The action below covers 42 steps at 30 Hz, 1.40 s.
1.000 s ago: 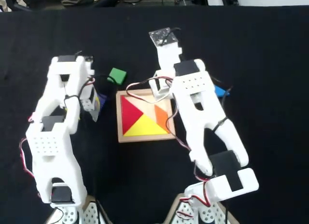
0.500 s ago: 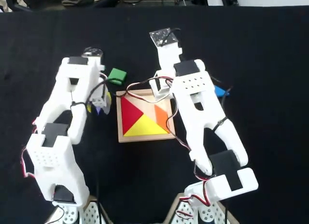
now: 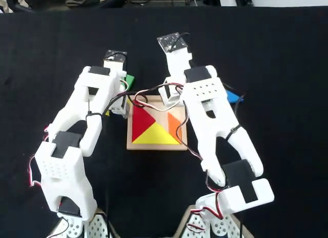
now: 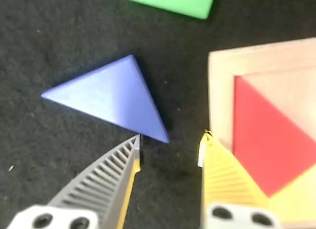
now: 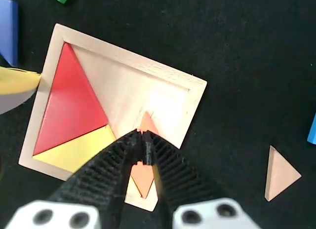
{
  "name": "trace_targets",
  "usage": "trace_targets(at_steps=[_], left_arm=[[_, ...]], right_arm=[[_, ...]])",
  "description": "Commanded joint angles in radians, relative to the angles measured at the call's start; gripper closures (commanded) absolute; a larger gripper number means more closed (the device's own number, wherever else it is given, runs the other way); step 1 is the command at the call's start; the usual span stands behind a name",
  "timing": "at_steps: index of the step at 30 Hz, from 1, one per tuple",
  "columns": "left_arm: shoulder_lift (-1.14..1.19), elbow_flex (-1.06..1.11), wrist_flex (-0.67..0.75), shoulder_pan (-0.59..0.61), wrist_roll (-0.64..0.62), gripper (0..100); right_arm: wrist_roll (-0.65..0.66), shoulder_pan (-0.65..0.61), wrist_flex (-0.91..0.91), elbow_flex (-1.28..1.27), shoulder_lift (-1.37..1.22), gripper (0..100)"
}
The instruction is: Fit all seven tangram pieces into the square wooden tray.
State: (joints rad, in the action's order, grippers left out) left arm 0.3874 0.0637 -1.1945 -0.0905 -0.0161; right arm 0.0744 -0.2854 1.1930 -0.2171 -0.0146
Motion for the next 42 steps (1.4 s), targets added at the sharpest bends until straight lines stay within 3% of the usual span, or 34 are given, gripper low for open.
trace_targets(at_steps=[1, 7, 12, 15, 23, 30, 42], left_arm=[[-0.153, -0.131, -0.14, 0.025, -0.006, 80], [-0.365, -0.2, -0.267, 0.236, 0.002, 80], [-0.471, -0.074, -0.285, 0.429, 0.002, 80], [-0.511, 0.07, -0.284, 0.51, 0.003, 80], [-0.729, 0.636, 0.037, 0.743, -0.003, 79], [-0.944, 1.004, 0.249, 0.779, 0.0, 79], [-1.04, 1.104, 0.318, 0.759, 0.003, 79]], right_arm=[[0.009, 0.012, -0.018, 0.03, 0.07, 98.4], [0.146, -0.103, -0.017, 0.111, 0.051, 96.3], [0.215, -0.269, -0.017, 0.214, -0.07, 76.3], [0.27, -0.358, -0.017, 0.323, -0.186, 72.4], [0.324, -0.42, -0.008, 0.664, -0.518, 74.4], [0.325, -0.47, 0.095, 0.917, -0.708, 74.1], [0.334, -0.476, 0.304, 1.4, -1.098, 74.0]])
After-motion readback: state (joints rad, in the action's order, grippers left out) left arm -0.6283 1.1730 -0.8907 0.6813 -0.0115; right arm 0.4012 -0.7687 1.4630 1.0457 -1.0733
